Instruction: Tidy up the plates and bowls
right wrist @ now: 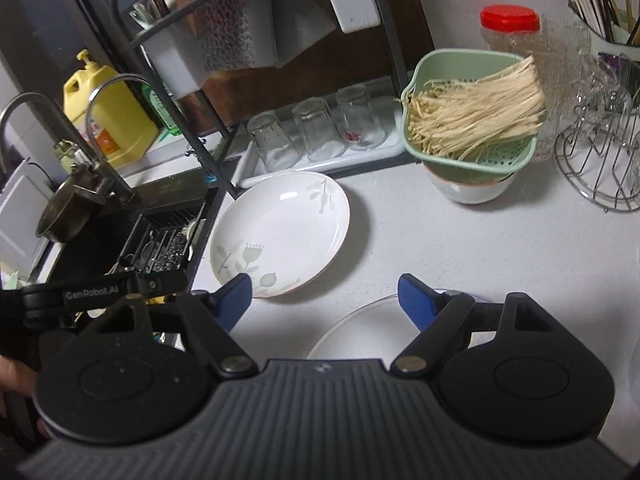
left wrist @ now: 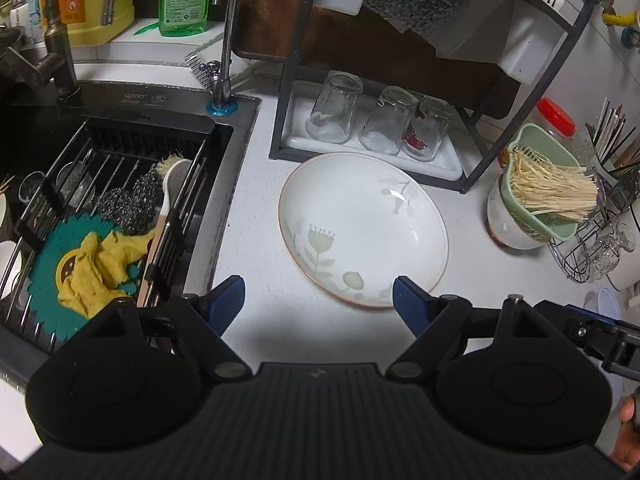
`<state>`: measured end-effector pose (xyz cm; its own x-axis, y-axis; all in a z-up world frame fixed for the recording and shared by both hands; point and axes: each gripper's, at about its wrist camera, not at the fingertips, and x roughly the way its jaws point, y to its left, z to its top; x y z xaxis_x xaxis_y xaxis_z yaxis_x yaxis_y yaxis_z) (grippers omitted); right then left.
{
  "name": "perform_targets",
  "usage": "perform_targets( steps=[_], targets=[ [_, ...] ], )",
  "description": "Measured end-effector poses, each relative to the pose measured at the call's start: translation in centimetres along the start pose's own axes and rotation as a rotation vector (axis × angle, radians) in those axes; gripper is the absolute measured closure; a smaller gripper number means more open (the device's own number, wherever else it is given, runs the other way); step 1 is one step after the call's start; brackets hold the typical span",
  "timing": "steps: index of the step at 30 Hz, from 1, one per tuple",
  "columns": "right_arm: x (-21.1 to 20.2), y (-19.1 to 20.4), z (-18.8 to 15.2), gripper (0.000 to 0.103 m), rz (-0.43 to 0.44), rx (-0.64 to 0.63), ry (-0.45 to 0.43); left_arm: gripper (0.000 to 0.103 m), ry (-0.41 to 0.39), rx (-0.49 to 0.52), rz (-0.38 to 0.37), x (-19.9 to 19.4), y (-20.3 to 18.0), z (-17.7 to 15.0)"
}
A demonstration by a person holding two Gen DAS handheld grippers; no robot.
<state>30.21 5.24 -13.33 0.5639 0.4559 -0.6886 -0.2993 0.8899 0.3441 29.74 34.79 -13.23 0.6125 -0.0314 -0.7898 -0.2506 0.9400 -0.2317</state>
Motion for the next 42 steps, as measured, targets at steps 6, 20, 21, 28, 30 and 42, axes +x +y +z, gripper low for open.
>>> perform_targets(
  steps=[6, 20, 21, 28, 30, 42],
  targets=[
    [2.7, 1.0, 0.2, 0.025, -0.048, 0.056, 0.032, 0.019, 0.04, 0.018, -0.033, 2.8, 1.7, 1.7],
    [8.2, 1.6, 2.1, 0.029, -0.166, 0.143, 0.028, 0.019, 0.073, 0.15, -0.09, 9.1, 3.2, 5.8],
    [8.5, 1.5, 2.2, 0.03, -0.176, 0.144, 0.03, 0.019, 0.078, 0.152, -0.095, 9.5, 3.3, 6.1],
    [10.9, 0.8, 2.8, 0.032, -0.222, 0.174, 0.063, 0.02, 0.113, 0.173, -0.146, 12.0, 3.4, 7.2],
    [11.4, 0.5, 2.8, 0.032, -0.23, 0.188, 0.068, 0.02, 0.119, 0.186, -0.168, 12.4, 3.3, 7.4],
    [13.2, 0.1, 2.4, 0.045, -0.244, 0.257, 0.086, 0.039, 0.212, 0.226, -0.243, 15.4, 2.6, 7.6]
  ],
)
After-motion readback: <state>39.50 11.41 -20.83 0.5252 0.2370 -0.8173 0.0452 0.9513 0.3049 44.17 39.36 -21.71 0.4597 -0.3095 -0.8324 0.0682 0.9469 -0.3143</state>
